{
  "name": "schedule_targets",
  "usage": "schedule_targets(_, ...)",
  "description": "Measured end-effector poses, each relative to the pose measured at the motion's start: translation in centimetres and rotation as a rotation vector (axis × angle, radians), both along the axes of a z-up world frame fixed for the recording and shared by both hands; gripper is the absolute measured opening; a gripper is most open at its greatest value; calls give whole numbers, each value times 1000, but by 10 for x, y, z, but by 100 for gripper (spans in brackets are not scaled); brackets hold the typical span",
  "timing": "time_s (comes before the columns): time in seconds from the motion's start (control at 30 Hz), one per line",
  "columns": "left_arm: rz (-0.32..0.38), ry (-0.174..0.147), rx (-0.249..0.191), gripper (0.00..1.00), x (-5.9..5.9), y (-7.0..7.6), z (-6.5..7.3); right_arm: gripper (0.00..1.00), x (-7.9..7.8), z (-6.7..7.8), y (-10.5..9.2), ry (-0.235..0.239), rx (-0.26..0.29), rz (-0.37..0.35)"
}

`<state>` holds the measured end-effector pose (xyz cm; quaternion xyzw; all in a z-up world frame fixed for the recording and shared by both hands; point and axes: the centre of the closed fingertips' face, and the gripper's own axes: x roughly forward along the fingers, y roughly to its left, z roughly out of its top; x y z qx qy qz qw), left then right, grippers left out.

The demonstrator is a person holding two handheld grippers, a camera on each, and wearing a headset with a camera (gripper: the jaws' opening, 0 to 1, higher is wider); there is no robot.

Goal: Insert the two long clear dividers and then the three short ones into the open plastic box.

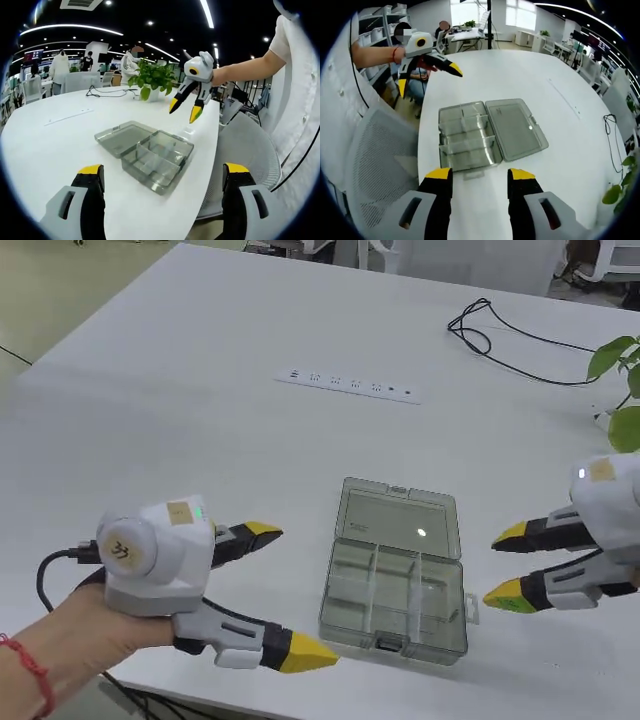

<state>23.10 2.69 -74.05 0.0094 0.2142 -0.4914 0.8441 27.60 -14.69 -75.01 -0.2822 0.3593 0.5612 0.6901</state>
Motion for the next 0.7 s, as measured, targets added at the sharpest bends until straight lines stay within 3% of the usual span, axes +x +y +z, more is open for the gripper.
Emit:
schedule_targets(0.17,6,2,-1,100,1,1,0,48,-4,-11,-23,11,-42,4)
schedule_targets(0.53,25,9,1,100,2,6,-2,50,-11,-56,-66,57,-172,48)
schedule_targets(0.7,28,15,6,100,1,7,-3,49,-11,-75,-80,51,-247,89)
